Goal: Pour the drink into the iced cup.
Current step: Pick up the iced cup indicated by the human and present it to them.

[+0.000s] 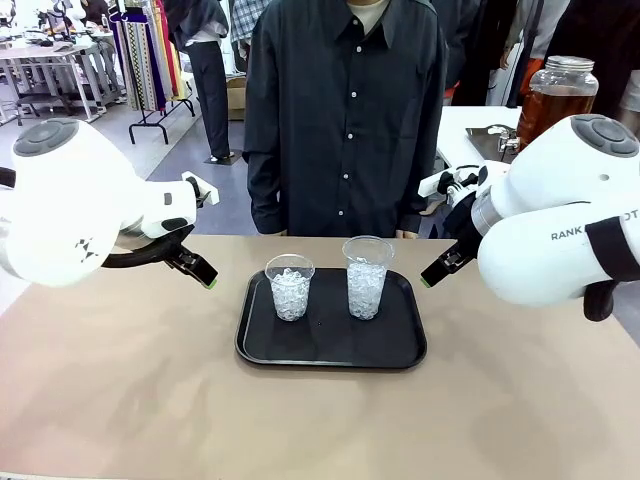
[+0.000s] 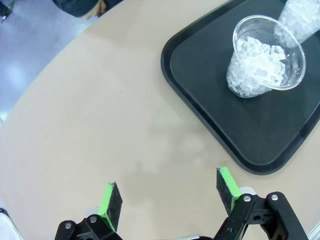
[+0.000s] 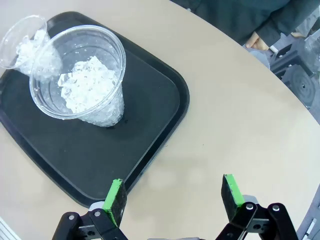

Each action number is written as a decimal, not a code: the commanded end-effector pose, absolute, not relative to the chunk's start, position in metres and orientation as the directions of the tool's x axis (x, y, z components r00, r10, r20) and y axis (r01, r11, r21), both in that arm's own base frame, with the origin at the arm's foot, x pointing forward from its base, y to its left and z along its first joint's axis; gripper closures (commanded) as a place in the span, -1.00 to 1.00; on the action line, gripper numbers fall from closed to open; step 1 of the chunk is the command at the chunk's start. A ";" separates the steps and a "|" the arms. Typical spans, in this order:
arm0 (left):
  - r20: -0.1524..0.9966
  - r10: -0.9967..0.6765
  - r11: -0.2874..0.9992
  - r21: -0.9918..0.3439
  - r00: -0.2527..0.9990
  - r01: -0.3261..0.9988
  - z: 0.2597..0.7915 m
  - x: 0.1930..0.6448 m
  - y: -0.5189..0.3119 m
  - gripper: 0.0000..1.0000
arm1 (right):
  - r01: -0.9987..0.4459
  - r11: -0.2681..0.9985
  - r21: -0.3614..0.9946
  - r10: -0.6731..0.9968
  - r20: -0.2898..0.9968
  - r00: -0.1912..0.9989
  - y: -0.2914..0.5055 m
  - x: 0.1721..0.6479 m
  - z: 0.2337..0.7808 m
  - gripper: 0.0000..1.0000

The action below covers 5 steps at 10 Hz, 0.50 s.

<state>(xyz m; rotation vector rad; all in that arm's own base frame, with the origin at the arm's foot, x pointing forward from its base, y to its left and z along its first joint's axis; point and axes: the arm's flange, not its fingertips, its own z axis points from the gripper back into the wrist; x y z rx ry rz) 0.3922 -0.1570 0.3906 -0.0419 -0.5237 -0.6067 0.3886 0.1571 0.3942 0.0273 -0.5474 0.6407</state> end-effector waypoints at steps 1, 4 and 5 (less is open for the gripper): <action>0.480 -0.524 0.831 0.105 0.704 0.547 0.403 0.392 -0.159 -1.00 | -0.569 0.813 -0.121 0.546 0.496 0.675 0.152 0.392 0.408 -1.00; 0.505 -0.498 0.837 0.068 0.705 0.543 0.476 0.403 -0.147 -1.00 | -0.571 0.819 0.058 0.464 0.517 0.719 0.138 0.413 0.476 -1.00; 0.517 -0.463 0.849 0.025 0.720 0.528 0.493 0.406 -0.141 -1.00 | -0.553 0.823 0.130 0.419 0.518 0.745 0.131 0.420 0.491 -1.00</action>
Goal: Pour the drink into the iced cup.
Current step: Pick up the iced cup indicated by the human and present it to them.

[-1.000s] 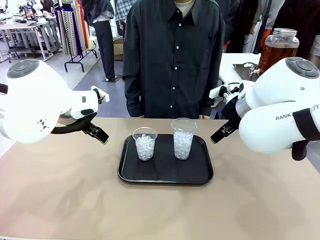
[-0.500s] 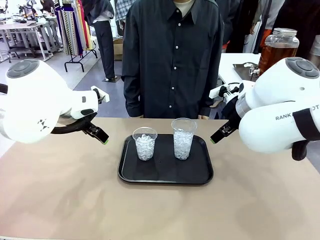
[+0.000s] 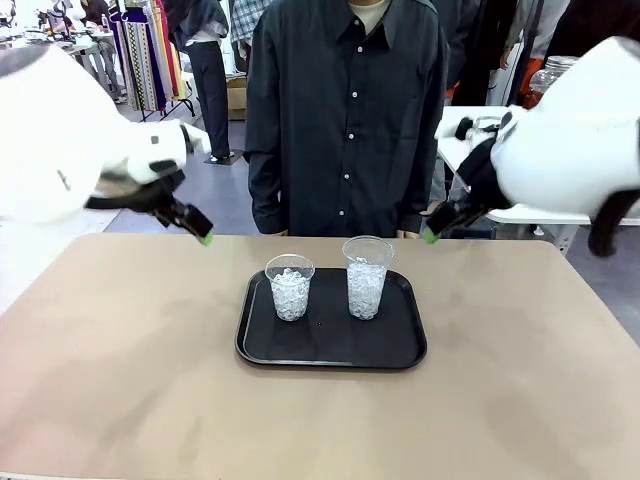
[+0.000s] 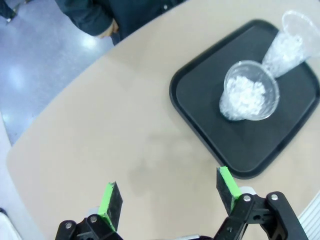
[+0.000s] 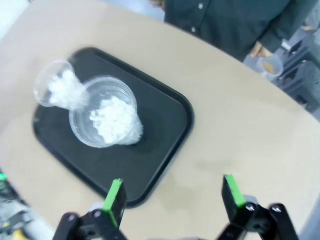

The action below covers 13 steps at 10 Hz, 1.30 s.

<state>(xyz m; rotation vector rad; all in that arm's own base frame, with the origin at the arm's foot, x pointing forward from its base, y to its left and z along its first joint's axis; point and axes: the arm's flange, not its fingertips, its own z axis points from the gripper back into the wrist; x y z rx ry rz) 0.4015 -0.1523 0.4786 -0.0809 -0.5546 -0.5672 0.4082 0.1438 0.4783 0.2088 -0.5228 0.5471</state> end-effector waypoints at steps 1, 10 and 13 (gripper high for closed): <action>0.536 -0.392 0.864 -0.063 0.747 0.499 0.504 0.410 -0.130 -1.00 | -0.517 0.819 0.250 0.348 0.499 0.794 0.121 0.428 0.504 -1.00; 0.561 -0.085 0.674 -0.576 0.823 0.463 0.458 0.434 -0.067 -1.00 | -0.353 0.600 0.718 0.140 0.340 0.930 0.071 0.470 0.479 -1.00; 0.548 -0.015 0.653 -0.629 0.836 0.423 0.459 0.427 -0.061 -1.00 | -0.287 0.580 0.762 0.100 0.283 0.954 0.063 0.468 0.472 -1.00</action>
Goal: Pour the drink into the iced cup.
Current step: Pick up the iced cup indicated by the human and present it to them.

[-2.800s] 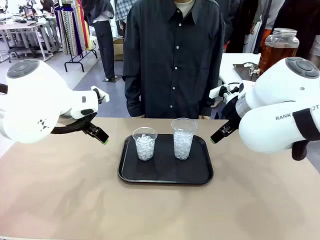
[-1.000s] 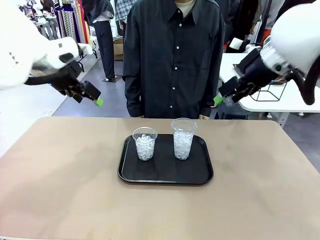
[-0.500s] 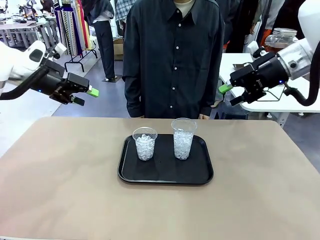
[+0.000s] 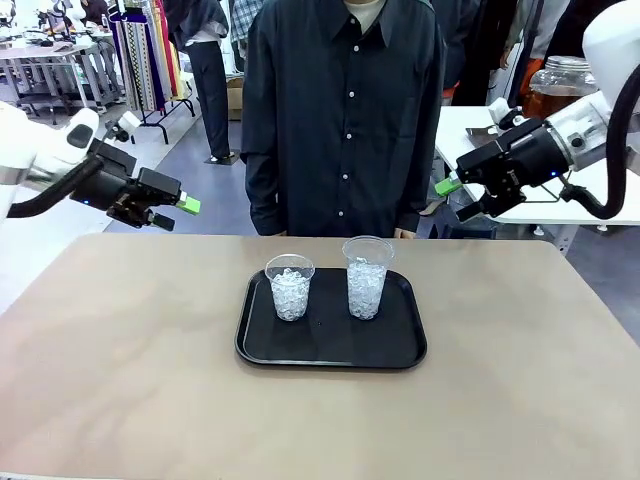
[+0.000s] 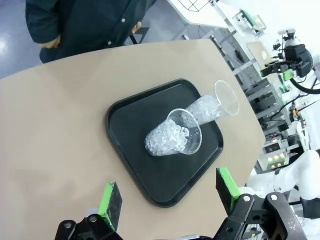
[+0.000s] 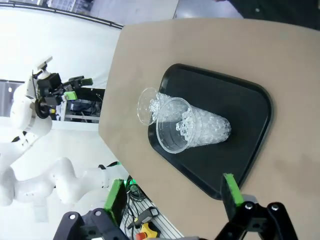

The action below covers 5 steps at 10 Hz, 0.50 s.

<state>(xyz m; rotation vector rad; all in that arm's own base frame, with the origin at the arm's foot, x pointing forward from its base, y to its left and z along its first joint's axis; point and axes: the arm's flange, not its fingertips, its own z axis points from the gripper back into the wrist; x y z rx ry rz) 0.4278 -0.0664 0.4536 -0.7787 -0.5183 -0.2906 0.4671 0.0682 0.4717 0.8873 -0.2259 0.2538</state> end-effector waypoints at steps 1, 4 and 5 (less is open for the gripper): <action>0.548 -0.015 0.653 -0.629 0.836 0.423 0.459 0.427 -0.061 -1.00 | -0.287 0.580 0.762 0.100 0.283 0.954 0.063 0.468 0.472 -1.00; 0.516 0.027 0.604 -0.691 0.856 0.397 0.448 0.431 -0.047 -1.00 | -0.103 0.432 0.896 -0.021 0.124 0.992 0.059 0.489 0.468 -1.00; 0.493 0.054 0.557 -0.737 0.868 0.383 0.441 0.436 -0.037 -1.00 | -0.056 0.370 0.927 -0.070 0.088 0.994 0.049 0.496 0.462 -1.00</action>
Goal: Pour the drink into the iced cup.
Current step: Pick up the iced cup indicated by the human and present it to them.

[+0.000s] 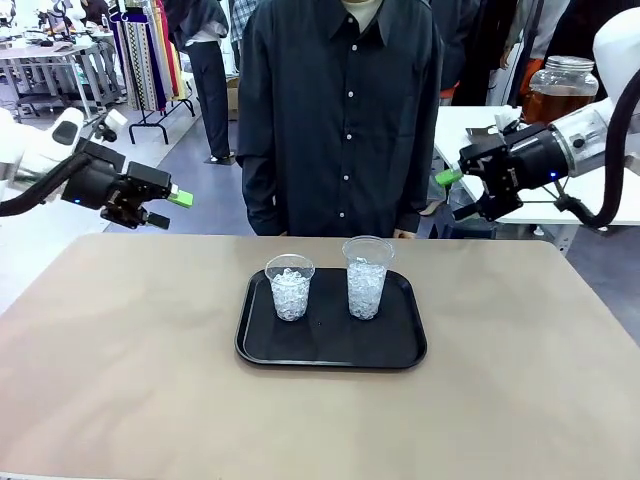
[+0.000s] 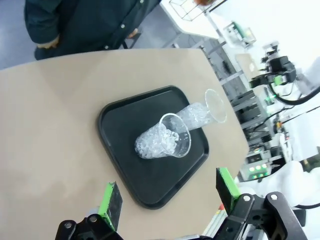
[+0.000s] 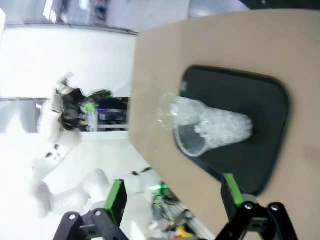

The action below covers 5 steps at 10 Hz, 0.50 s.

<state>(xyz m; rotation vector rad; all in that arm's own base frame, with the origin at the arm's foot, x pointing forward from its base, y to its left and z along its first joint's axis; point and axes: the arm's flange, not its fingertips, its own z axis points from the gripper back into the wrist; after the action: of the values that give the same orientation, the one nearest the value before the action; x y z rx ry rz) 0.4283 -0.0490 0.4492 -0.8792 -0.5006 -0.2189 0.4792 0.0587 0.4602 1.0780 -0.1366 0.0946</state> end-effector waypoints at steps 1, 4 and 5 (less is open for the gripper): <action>0.462 0.082 0.504 -0.784 0.883 0.363 0.433 0.439 -0.031 -1.00 | -0.030 0.351 0.936 -0.083 0.063 0.995 0.046 0.500 0.457 -1.00; 0.413 0.117 0.382 -0.858 0.903 0.343 0.417 0.456 -0.029 -1.00 | 0.103 0.234 0.967 -0.091 -0.083 0.992 0.038 0.512 0.442 -1.00; 0.392 0.116 0.330 -0.882 0.913 0.337 0.413 0.462 -0.030 -1.00 | 0.147 0.201 0.968 -0.107 -0.127 0.986 0.036 0.516 0.438 -1.00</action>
<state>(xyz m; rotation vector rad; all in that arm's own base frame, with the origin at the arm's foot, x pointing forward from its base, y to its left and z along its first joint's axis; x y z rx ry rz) 0.4495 -0.0277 0.4157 -1.1757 -0.4200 -0.1318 0.5062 0.0354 0.4299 1.3037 0.0038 -0.1221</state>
